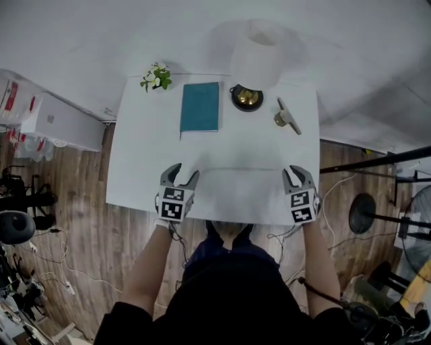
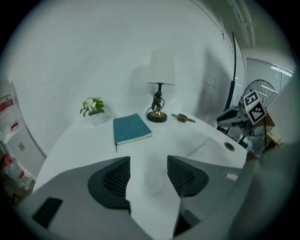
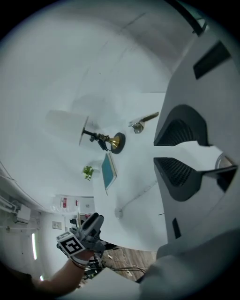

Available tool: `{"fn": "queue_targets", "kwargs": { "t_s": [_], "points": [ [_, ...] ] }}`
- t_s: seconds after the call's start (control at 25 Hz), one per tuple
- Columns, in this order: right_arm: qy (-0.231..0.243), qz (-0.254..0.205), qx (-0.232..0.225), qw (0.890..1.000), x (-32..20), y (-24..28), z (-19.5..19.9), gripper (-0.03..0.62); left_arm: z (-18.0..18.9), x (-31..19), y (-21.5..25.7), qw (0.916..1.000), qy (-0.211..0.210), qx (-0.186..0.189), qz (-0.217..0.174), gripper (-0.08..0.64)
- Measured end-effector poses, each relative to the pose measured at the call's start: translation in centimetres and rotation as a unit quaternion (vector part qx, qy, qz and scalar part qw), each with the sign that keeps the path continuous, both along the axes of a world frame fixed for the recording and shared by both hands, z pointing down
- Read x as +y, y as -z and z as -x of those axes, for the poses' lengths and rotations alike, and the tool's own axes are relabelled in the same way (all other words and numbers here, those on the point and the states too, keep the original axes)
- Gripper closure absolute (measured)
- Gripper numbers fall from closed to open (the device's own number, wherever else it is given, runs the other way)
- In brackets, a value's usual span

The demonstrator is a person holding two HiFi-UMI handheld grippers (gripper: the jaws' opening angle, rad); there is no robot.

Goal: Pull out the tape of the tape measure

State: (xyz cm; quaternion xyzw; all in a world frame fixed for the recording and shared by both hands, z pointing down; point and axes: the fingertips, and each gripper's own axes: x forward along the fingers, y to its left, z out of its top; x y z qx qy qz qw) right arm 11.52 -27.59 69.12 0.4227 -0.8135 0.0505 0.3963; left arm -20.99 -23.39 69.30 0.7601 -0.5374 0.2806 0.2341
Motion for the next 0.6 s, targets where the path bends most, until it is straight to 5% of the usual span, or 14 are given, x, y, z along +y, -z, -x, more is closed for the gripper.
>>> {"fn": "queue_targets", "kwargs": {
  "t_s": [0.16,0.32,0.6],
  "points": [
    [-0.041,-0.067,-0.078,0.994,-1.1,6.8,-0.2,0.539,0.2,-1.0,6.3,0.9974,0.012,0.017,-0.07,0.321],
    [-0.07,-0.138,-0.158,0.975,-1.0,13.8,-0.6,0.576,-0.6,-1.4,13.0,0.9884,-0.002,0.009,-0.152,0.336],
    [-0.065,-0.25,-0.216,0.941,1.2,25.2,-0.1,0.584,-1.1,1.1,25.6,0.9548,0.009,0.013,-0.297,0.533]
  ]
}}
